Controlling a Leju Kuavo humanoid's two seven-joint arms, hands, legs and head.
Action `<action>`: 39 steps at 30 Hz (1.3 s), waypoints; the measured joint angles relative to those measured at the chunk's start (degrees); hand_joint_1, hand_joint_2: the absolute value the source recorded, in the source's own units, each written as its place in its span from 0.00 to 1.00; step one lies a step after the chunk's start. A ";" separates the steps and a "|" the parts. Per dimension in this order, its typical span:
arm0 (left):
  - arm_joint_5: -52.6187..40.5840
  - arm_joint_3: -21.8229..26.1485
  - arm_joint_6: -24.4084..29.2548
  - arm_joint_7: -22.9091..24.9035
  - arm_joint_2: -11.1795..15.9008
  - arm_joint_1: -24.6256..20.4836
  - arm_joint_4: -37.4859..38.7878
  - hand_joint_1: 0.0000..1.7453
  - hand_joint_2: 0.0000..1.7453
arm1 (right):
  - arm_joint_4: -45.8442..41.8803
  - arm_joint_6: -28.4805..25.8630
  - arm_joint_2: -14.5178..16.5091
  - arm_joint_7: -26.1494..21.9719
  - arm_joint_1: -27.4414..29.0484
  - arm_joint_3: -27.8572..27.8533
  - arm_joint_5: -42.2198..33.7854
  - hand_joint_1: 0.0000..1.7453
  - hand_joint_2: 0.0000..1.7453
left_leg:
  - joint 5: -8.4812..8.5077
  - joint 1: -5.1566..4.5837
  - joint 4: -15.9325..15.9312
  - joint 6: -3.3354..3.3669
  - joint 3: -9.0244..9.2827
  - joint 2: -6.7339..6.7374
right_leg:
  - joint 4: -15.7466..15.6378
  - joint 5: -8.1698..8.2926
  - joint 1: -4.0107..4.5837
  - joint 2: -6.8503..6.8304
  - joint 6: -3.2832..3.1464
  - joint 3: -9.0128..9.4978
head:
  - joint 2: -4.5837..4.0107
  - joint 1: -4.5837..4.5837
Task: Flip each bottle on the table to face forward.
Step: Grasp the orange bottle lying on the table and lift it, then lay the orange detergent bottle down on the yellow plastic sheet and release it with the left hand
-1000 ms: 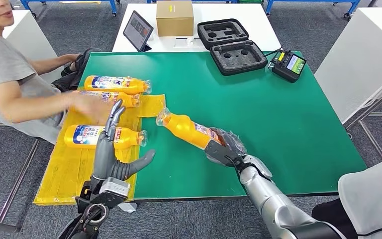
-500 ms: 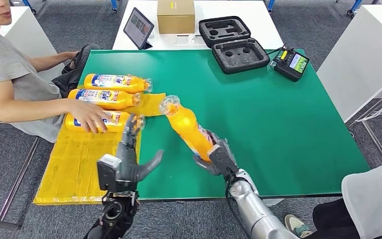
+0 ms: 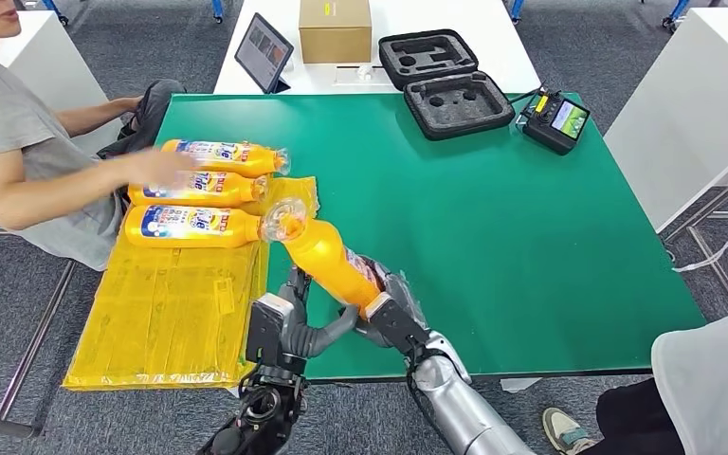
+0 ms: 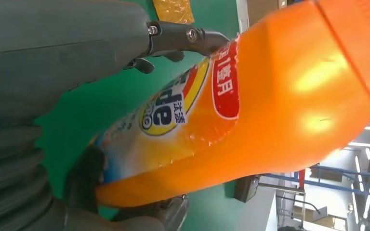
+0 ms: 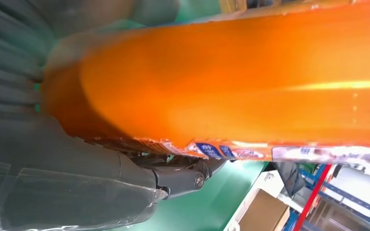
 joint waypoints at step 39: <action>1.42 4.29 0.66 -0.25 -2.37 -2.18 -0.69 1.00 1.00 | 6.61 -7.19 3.13 1.09 -3.09 11.31 2.50 0.00 1.00 | 0.01 0.00 0.00 0.00 -0.04 0.00 | 0.01 0.00 0.00 0.00 0.00 -0.04 | 0.00 -0.01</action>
